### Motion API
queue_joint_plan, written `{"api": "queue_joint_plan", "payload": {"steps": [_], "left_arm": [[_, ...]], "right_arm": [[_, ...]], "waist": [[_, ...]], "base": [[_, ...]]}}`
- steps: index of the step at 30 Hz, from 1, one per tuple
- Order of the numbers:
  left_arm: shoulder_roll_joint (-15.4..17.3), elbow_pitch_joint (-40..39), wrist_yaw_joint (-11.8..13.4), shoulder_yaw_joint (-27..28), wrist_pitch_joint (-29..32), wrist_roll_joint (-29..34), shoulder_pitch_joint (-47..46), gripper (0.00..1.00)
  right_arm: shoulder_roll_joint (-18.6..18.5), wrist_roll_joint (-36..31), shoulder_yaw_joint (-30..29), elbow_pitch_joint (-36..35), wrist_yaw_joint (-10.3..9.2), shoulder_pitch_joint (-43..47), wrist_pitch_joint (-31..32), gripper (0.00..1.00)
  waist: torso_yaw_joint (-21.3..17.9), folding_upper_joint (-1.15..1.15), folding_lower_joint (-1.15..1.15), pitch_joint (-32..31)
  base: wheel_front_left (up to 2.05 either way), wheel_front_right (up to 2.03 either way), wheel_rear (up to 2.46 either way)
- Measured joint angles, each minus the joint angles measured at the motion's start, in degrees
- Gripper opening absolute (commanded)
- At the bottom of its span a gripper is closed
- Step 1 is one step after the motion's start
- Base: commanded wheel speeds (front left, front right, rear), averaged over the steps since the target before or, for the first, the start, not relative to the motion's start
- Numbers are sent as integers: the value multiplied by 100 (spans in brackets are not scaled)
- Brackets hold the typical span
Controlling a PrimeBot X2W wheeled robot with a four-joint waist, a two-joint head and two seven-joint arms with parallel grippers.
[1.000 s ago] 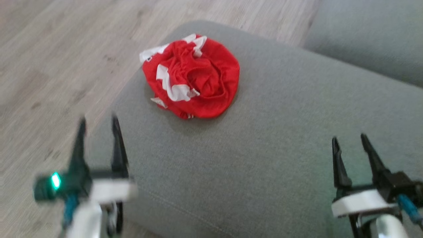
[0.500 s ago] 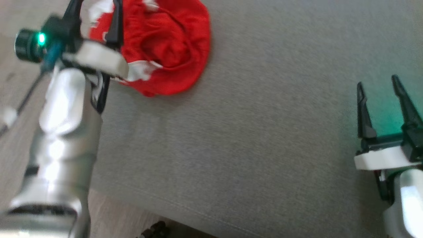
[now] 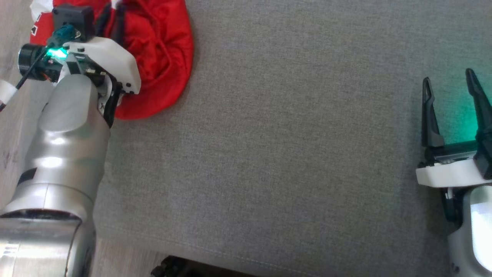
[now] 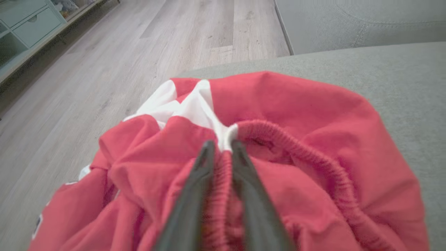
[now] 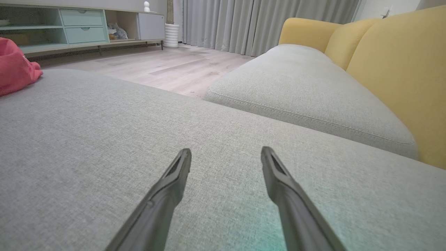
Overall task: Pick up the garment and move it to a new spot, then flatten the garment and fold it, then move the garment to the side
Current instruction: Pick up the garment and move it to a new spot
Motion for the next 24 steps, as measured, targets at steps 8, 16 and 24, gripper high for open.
{"api": "queue_joint_plan", "payload": {"steps": [8,16,24], "left_arm": [[82,56,-24,-214,-642,93,-282,0],[-4,-274,-25,-871,-801,47,-770,0],[-199,-868,-25,-1668,-790,-810,-937,0]], "right_arm": [[140,3,129,151,0,12,0,100],[448,181,316,358,0,442,0,100],[546,575,528,425,0,900,0,100]], "waist": [[-11,0,-2,-406],[-309,1,-3,-1510],[-1317,1,-4,-2238]], "base": [[0,0,0],[0,0,0],[0,0,0]]}}
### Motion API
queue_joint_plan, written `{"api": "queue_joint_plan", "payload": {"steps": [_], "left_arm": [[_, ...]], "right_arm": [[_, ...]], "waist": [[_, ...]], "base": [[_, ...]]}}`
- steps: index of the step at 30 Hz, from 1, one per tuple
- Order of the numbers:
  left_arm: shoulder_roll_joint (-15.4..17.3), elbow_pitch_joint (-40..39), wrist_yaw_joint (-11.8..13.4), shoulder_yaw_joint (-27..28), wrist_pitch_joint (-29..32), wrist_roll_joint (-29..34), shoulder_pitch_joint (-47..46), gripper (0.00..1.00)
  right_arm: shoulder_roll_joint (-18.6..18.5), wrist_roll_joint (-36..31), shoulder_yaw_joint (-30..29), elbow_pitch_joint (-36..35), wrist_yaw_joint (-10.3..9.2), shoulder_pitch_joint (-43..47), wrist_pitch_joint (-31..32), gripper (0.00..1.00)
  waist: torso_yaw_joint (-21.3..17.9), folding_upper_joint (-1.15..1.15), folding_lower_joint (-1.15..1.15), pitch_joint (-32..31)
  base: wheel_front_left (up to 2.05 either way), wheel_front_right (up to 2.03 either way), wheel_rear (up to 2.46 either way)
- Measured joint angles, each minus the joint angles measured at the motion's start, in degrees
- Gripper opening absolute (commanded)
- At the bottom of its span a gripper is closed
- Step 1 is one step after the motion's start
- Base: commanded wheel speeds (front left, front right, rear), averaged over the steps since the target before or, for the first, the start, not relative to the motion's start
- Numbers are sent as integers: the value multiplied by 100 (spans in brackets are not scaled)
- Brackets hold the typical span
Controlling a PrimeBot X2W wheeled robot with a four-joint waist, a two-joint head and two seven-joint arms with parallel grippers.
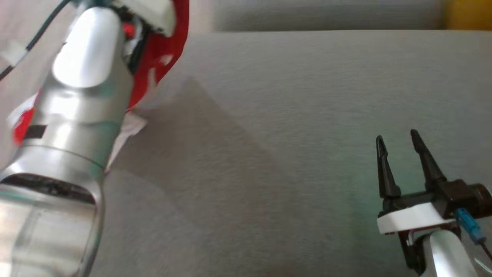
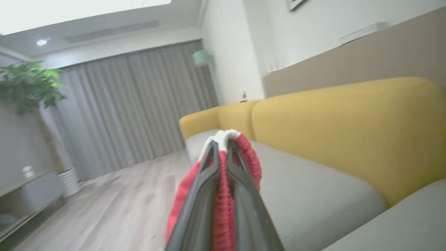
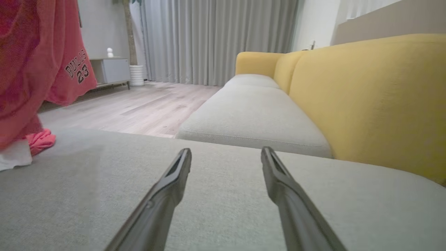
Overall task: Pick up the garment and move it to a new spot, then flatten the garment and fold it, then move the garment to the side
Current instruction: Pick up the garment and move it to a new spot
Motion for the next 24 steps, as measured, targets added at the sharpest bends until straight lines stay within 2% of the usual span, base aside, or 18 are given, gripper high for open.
{"api": "queue_joint_plan", "payload": {"steps": [7,13,17,21,22,23,24], "left_arm": [[-220,-613,8,-366,-9,-383,-567,0],[-315,-299,353,-402,0,-401,-606,0],[-390,-69,474,-587,-63,-538,109,0],[-369,-63,556,-727,-158,-905,1582,0],[-359,-131,644,-735,-160,-1031,2027,30],[-338,-308,756,-724,-160,-1107,2490,99],[-331,-539,906,-678,-160,-1139,2909,100]], "right_arm": [[10,204,209,-38,0,182,0,100],[7,410,311,-68,0,197,0,100],[8,565,377,-108,0,183,0,100],[9,653,379,-111,0,164,0,100],[11,653,390,-110,0,160,0,100],[11,651,393,-101,0,161,0,100],[10,651,388,-90,0,161,0,100]], "waist": [[-1173,0,1,-310],[-2064,0,1,-339],[-2410,0,1,-164],[-2498,0,4,152],[-2492,0,5,219],[-2467,0,5,268],[-2425,0,5,295]], "base": [[0,0,0],[0,0,0],[0,0,0],[0,0,0],[0,0,0],[0,0,0],[0,0,0]]}}
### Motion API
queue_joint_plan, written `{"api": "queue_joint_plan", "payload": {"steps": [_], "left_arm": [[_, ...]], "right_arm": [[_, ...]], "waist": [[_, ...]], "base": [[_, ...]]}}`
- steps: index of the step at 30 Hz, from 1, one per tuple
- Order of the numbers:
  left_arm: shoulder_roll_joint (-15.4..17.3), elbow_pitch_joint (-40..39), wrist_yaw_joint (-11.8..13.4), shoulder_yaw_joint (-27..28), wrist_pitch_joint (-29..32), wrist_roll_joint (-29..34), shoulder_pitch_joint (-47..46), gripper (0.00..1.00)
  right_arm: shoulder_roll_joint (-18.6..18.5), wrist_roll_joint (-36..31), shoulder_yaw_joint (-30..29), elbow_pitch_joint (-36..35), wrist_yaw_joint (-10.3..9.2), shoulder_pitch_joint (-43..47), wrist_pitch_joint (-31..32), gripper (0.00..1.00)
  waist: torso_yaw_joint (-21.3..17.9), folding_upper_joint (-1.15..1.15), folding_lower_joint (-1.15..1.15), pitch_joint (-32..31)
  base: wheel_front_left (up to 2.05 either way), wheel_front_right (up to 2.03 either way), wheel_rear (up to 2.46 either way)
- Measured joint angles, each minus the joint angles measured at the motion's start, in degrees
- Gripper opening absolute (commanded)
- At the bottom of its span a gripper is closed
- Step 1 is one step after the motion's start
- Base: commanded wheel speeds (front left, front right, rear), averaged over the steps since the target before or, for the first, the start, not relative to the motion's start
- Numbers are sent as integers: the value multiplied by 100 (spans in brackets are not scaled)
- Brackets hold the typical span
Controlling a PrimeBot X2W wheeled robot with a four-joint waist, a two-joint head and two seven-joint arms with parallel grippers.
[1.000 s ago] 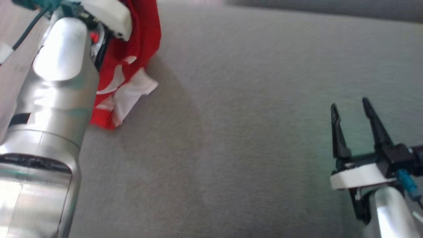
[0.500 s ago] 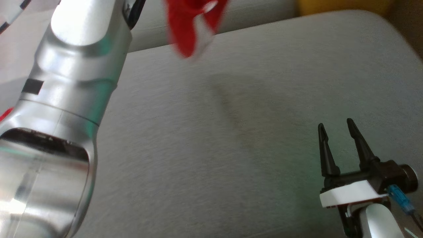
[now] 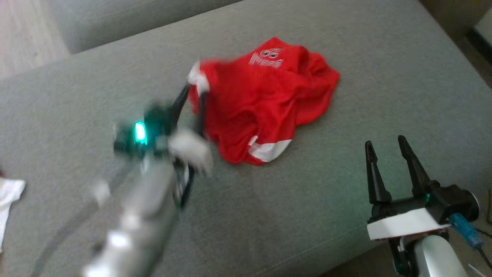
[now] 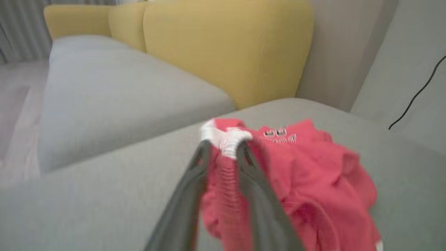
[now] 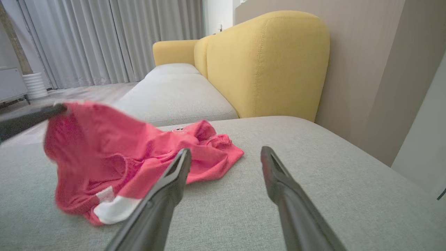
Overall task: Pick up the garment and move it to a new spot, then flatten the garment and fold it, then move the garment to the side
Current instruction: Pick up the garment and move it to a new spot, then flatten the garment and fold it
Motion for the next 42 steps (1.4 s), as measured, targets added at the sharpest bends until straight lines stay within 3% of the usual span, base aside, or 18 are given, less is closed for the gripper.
{"api": "queue_joint_plan", "payload": {"steps": [3,5,12,19,27,42], "left_arm": [[3,-864,410,428,-1,47,1014,100],[18,-1517,537,778,-2,164,1592,100],[103,-3384,491,1482,-18,642,3914,100],[121,-4526,516,1745,-19,1354,4702,100],[127,-4522,565,1895,-25,1766,5219,100],[137,-4396,608,2013,-25,1648,5486,100]], "right_arm": [[2,-9,-27,25,0,9,0,100],[2,-22,-42,56,0,23,0,100],[4,-65,-151,227,0,576,0,100],[7,-77,-181,179,0,856,0,100],[10,-75,-223,23,0,1285,0,100],[13,-47,-57,27,0,1333,0,100]], "waist": [[179,0,-2,12],[340,0,-1,-43],[995,0,-5,-571],[1661,0,-4,-1002],[2131,0,-4,-1541],[2152,0,-3,-1708]], "base": [[0,0,0],[0,0,0],[0,0,0],[0,0,0],[0,0,0],[0,0,0]]}}
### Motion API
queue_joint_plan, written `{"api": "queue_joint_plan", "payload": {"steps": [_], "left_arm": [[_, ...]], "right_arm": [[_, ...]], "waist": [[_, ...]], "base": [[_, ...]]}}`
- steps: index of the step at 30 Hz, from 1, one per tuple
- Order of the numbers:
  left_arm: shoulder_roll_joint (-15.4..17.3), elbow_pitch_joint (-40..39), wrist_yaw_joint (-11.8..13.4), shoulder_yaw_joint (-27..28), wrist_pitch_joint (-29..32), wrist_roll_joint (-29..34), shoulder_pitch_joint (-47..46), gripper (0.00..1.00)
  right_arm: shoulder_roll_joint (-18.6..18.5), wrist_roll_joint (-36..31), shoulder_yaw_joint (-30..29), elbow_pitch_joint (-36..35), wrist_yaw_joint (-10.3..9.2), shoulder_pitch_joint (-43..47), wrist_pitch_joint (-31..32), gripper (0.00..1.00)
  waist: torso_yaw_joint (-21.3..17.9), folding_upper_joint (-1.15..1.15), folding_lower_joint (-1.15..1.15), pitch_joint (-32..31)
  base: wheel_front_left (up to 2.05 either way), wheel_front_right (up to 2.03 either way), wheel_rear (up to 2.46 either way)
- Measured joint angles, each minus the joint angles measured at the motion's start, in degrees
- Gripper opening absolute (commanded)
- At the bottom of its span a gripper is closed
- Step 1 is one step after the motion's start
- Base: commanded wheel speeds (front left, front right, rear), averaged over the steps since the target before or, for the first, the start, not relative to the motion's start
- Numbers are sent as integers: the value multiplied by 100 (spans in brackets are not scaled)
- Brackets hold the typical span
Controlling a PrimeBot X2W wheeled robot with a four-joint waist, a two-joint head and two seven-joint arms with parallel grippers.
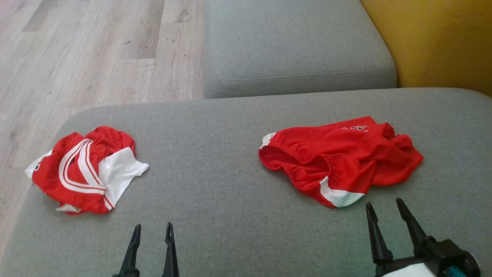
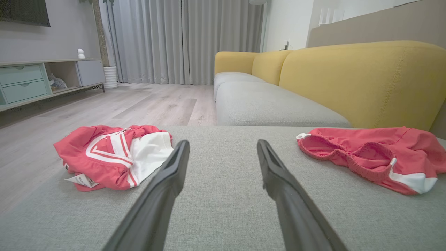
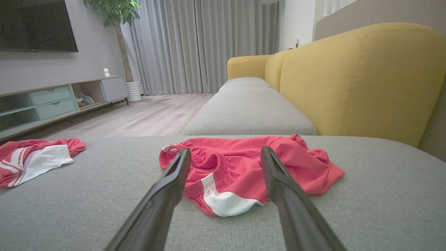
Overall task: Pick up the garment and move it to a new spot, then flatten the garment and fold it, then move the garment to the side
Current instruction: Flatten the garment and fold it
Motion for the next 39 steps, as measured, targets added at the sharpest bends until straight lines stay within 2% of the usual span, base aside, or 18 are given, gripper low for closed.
{"api": "queue_joint_plan", "payload": {"steps": [15,23,31,35,39], "left_arm": [[0,67,-7,9,0,0,1,100],[0,194,-171,-85,0,122,-60,100],[0,964,-428,-1101,0,104,-1354,100],[-11,1537,-577,-1726,0,-142,-2180,100],[-24,2259,-603,-2223,0,-349,-2856,100]], "right_arm": [[0,-62,-2,16,0,-1,0,100],[0,-119,40,15,0,-24,1,100],[0,-222,57,18,0,-161,1,100],[-1,-222,93,27,0,-300,1,100],[-1,-267,236,55,0,-421,1,100]], "waist": [[15,0,0,13],[-315,0,0,139],[-960,0,1,459],[-1309,0,1,665],[-1669,0,1,870]], "base": [[0,0,0],[0,0,0],[0,0,0],[0,0,0],[0,0,0]]}}
